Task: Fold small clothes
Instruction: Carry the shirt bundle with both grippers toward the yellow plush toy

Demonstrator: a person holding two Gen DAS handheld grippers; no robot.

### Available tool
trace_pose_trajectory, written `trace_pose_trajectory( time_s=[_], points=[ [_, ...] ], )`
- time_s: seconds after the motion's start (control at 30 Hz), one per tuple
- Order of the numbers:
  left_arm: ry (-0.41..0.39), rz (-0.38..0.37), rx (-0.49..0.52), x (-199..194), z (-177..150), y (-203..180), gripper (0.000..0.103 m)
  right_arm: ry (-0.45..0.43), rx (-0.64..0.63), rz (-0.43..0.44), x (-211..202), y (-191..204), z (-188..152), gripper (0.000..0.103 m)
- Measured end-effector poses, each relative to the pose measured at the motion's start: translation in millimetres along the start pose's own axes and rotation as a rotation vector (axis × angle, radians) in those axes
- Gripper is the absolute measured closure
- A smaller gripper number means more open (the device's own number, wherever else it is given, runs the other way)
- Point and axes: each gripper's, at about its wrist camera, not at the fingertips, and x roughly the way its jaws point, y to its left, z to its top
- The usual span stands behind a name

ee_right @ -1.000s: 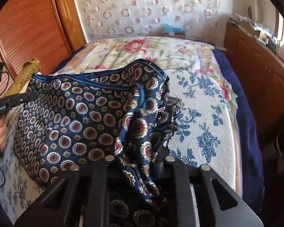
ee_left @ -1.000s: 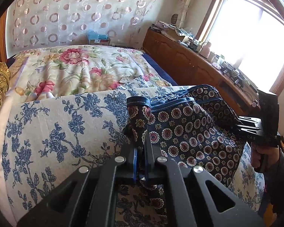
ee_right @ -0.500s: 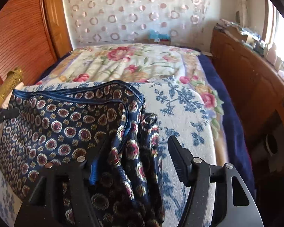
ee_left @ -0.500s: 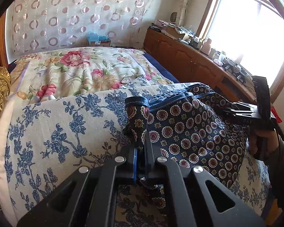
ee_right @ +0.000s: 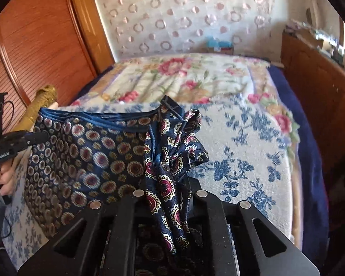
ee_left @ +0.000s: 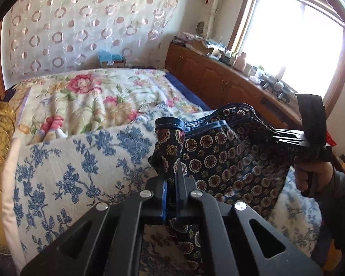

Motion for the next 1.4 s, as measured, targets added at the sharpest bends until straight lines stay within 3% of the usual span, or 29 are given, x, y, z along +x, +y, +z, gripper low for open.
trace_pose_trajectory(
  time_s=[0.3,0.57,0.8,0.97,1.17,1.3,1.4],
  points=[
    [-0.155,0.056,-0.011,-90,1,-3,0.101,-0.177,-0.061,0.038,-59,46,21,0.094],
    [-0.28,0.238,-0.075,-187,-21,50,0.101,-0.267,-0.207,0.163,-61,134,68,0.094],
    [-0.37,0.385,-0.216,-242,-60,120,0.101,-0.279,-0.372,0.264,-18,232,123,0.094],
    [-0.374,0.454,-0.336,-239,-95,167,0.101,-0.258,-0.508,0.297,28,305,156,0.094],
    [-0.37,0.474,-0.45,-233,-136,191,0.101,-0.201,-0.597,0.314,95,381,173,0.094],
    [-0.329,0.517,-0.471,-227,-149,199,0.1,-0.173,-0.637,0.314,134,423,180,0.094],
    [-0.316,0.534,-0.473,-224,-154,201,0.1,-0.149,-0.636,0.301,150,446,184,0.087]
  ],
)
